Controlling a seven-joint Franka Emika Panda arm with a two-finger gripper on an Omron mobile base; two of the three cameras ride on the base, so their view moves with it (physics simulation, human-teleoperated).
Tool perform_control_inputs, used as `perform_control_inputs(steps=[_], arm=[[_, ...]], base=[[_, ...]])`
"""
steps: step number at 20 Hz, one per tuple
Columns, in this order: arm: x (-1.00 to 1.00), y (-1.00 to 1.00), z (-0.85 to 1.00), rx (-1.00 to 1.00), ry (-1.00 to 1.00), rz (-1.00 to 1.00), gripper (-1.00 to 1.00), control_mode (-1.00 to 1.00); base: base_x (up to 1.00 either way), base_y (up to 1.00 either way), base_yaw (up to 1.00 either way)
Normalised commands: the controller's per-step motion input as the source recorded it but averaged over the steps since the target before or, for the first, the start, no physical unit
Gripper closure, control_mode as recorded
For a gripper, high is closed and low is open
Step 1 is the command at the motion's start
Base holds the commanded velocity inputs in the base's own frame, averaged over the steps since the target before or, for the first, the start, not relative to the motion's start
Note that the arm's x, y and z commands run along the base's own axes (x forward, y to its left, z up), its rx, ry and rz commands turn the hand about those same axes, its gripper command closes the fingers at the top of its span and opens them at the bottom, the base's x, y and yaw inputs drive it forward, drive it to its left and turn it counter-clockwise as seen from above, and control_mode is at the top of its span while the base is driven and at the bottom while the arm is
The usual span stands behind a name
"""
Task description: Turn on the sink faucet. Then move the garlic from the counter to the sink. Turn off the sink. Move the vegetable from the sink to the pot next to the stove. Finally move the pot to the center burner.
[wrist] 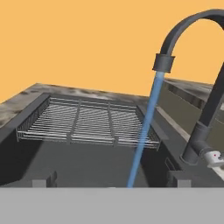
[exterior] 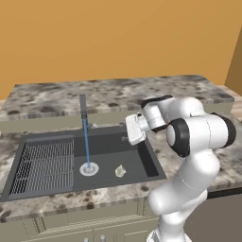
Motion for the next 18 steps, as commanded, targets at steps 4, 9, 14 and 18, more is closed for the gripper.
perform_control_inputs(steps=[4,9,14,18], arm=[[0.05,0.01,0.0,0.05,0.0,0.04,-1.0,-1.0],[0.28,0.2,0.0,0.04,0.0,0.0,-1.0,-1.0],[0.34,0.31,0.0,0.01,0.0,0.0,-1.0,-1.0],[0.34,0.26,0.0,0.01,0.0,0.0,-1.0,-1.0]], base=[[0.0,0.0,0.0],[0.0,0.0,0.0],[0.0,0.0,0.0],[0.0,0.0,0.0]])
